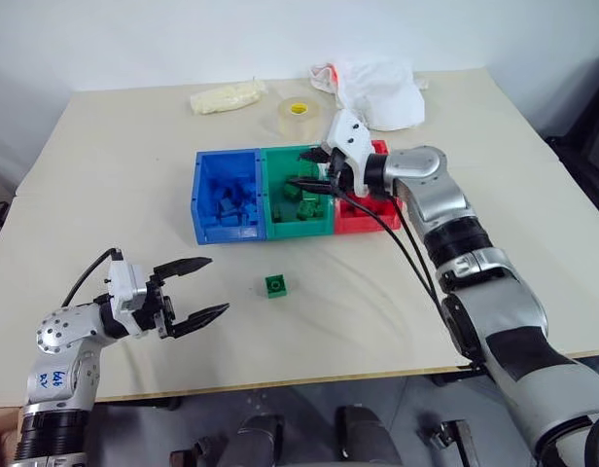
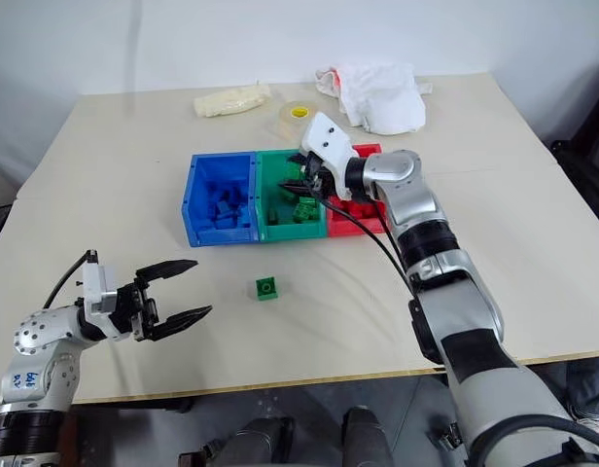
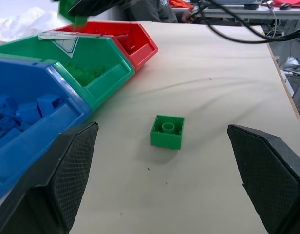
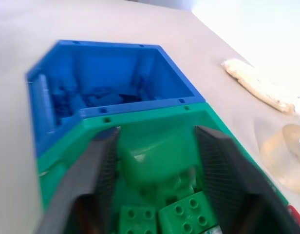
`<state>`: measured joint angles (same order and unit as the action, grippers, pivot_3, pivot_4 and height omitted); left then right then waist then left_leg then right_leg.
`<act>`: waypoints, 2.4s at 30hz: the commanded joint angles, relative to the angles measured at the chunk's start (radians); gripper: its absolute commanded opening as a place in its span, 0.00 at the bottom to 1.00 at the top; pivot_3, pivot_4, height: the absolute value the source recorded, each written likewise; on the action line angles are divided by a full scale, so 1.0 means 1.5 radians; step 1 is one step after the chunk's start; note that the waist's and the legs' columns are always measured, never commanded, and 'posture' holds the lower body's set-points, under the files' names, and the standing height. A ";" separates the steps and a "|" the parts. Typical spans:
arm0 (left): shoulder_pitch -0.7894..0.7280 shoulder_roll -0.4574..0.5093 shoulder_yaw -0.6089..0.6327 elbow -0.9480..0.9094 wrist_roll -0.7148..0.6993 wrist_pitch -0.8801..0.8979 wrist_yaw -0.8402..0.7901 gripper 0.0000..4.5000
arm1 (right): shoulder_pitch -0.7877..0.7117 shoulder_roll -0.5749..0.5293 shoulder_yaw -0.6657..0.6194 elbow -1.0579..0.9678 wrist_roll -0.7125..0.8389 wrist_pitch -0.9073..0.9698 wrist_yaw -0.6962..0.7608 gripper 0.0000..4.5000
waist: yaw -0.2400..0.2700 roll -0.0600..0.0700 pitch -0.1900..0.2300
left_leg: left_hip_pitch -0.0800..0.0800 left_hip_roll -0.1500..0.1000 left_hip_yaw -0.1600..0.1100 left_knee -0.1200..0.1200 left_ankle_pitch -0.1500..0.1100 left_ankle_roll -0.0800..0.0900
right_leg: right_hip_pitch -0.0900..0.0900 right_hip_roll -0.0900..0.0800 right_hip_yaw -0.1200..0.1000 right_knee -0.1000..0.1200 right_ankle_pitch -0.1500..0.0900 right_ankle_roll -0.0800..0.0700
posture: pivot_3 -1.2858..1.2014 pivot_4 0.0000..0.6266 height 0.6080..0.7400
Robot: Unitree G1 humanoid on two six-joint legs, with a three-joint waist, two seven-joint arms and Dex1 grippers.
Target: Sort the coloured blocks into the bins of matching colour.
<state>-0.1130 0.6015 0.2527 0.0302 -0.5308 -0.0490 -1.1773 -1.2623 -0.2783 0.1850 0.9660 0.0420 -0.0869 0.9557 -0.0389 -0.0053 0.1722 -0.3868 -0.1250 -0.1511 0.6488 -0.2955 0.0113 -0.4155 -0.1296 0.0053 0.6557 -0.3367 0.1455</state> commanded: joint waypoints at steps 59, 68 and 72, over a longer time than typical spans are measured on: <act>-0.103 -0.079 -0.199 0.081 0.187 -0.080 0.099 1.00 | 0.535 -0.334 -0.147 -0.628 0.211 0.188 0.240 1.00 | 0.033 0.001 0.001 | 0.000 0.001 0.004 0.002 -0.001 0.002 | 0.002 0.000 0.000 -0.007 0.000 0.000 | 0.52 0.24 1.00; -0.241 -0.137 -0.262 0.256 0.251 -0.123 0.098 0.81 | 0.642 -0.352 -0.207 -0.732 0.232 0.230 0.165 1.00 | 0.041 0.001 0.001 | 0.000 -0.001 0.004 0.004 -0.001 0.002 | 0.002 0.000 0.000 -0.007 0.001 0.001 | 0.52 0.24 1.00; -0.245 -0.139 -0.262 0.261 0.245 -0.119 0.087 0.53 | 0.661 -0.356 -0.219 -0.750 0.236 0.238 0.150 1.00 | 0.041 0.001 0.001 | 0.000 0.000 0.004 0.004 -0.001 0.002 | 0.002 0.000 0.000 -0.006 0.001 0.001 | 0.52 0.24 1.00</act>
<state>-0.4750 0.3960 -0.1364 0.4147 -0.1580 -0.2215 -1.0381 -0.2736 -0.7932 -0.1096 -0.1183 0.3726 0.2670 1.1906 0.0228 -0.0044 0.1731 -0.3871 -0.1253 -0.1445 0.6548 -0.2967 0.0142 -0.4120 -0.1298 0.0055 0.6470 -0.3357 0.1470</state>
